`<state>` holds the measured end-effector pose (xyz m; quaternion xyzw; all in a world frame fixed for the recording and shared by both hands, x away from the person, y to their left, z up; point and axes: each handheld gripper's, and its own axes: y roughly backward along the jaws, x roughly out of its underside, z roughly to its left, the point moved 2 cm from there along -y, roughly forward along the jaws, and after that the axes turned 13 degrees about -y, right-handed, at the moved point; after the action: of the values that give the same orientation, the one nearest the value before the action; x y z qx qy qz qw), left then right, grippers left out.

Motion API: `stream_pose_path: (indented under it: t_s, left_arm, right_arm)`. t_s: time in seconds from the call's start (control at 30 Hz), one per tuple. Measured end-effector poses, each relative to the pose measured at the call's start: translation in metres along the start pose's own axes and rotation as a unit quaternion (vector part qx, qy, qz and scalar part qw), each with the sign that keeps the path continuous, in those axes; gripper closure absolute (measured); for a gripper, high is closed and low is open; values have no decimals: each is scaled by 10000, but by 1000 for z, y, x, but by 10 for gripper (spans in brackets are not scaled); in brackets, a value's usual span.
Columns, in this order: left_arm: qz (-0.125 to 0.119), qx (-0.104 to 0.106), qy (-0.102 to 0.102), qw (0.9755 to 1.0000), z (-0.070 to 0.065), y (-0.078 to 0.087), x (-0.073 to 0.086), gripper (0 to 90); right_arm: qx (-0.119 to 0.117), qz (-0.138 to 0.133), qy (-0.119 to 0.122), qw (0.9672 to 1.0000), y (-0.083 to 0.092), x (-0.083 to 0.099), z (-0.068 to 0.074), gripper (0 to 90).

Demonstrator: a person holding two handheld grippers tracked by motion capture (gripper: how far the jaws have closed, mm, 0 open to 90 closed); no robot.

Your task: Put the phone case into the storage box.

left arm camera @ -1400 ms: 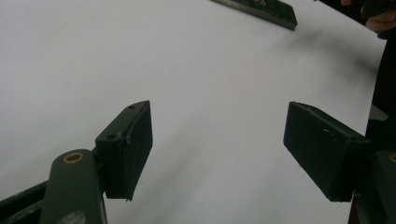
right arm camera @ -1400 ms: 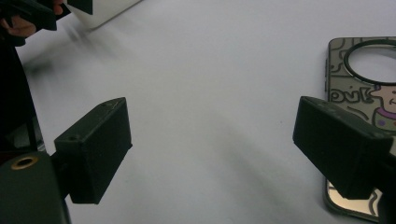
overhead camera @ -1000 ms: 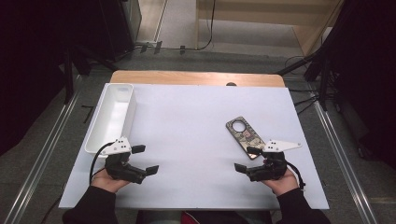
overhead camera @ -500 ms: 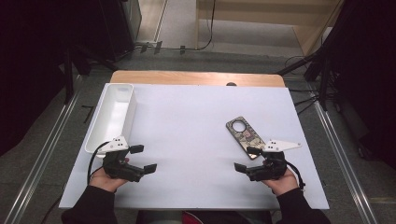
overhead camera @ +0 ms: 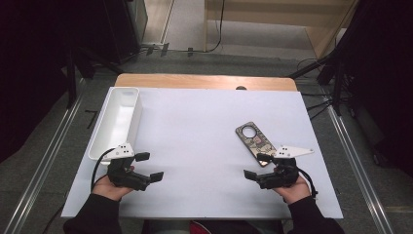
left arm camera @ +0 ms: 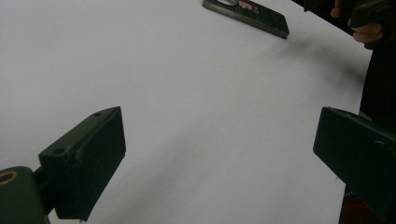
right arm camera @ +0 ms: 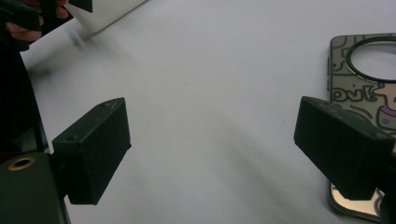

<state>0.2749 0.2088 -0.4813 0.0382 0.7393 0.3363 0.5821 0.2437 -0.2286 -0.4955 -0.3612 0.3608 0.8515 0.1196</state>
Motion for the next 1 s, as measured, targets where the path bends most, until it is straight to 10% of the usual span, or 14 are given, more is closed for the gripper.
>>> stream_pose_path:
  t_s: [1.0]
  left_arm:
    - [50, -28, -182, 9998, -3, -4, -3, 19]
  right_arm:
    - [571, -265, -198, 9978, 13, -10, -26, 97]
